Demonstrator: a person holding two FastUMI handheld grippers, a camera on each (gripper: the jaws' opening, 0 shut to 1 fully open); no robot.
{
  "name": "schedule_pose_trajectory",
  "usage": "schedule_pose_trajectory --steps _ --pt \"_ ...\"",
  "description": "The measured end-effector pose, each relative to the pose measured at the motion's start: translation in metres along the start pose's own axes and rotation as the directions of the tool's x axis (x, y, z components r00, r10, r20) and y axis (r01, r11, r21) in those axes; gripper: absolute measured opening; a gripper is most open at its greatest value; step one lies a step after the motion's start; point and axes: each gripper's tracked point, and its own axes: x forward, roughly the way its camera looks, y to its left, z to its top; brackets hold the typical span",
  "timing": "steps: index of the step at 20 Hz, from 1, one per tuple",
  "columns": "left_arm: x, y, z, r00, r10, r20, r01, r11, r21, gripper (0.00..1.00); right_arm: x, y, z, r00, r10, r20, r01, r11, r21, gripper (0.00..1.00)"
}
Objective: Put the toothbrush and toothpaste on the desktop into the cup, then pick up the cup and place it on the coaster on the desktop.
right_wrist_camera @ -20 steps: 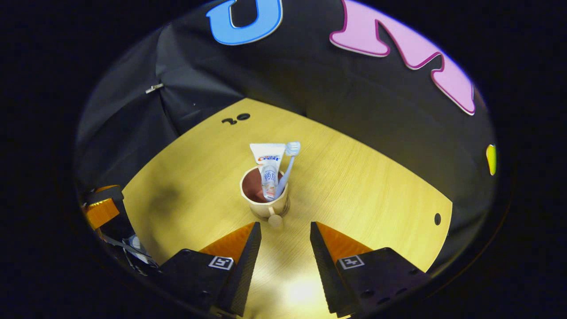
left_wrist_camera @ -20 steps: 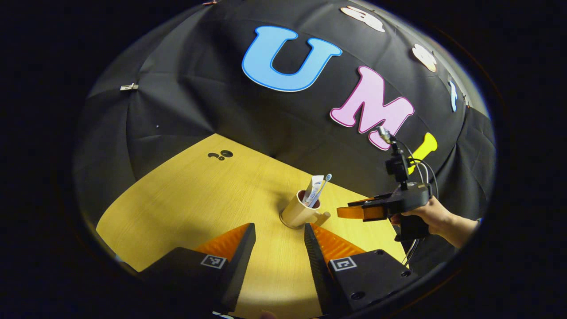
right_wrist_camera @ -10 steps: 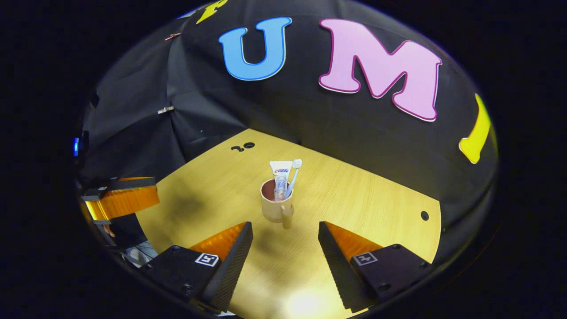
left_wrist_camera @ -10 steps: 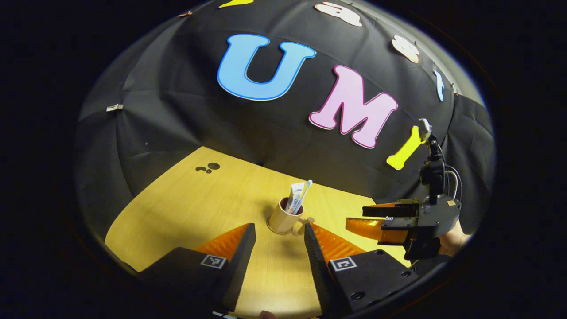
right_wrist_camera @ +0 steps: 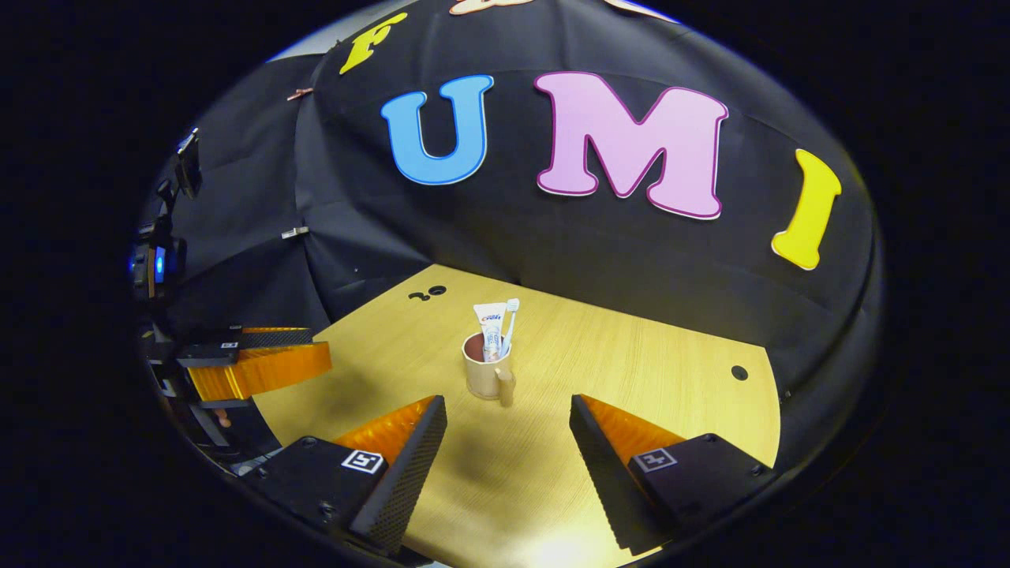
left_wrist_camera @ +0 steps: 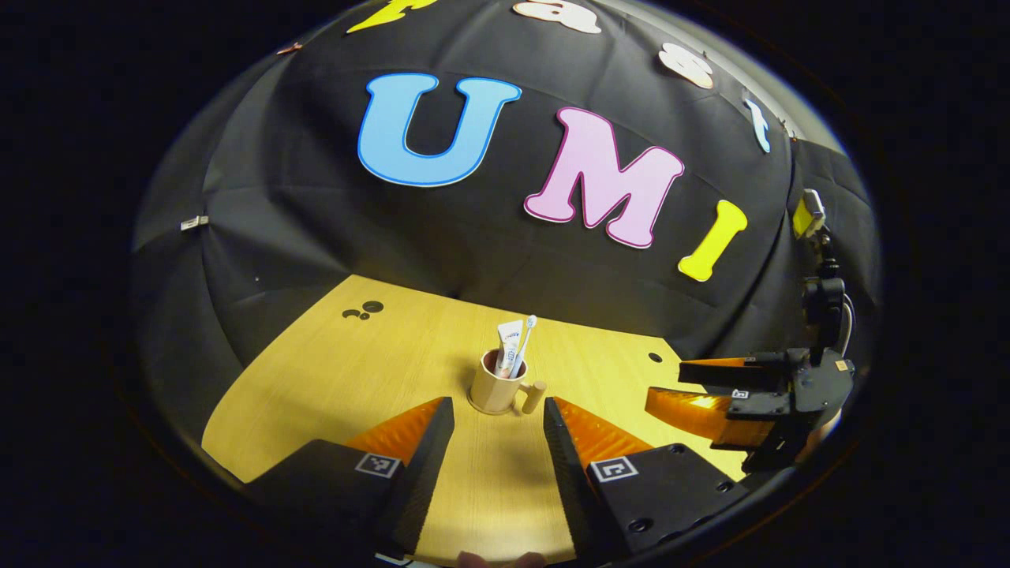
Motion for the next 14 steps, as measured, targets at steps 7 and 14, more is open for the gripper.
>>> schedule_pose_trajectory --steps 7,14 --pt "0.006 -0.013 0.004 1.0 0.005 0.007 -0.005 0.999 0.043 0.81 -0.01 -0.007 -0.026 0.999 -0.017 0.033 0.017 1.0 -0.005 0.97" --pt "0.005 -0.024 0.008 1.0 -0.005 0.009 0.004 0.998 0.067 0.83 -0.018 -0.015 -0.014 0.998 -0.03 0.047 0.029 0.999 0.018 0.97"
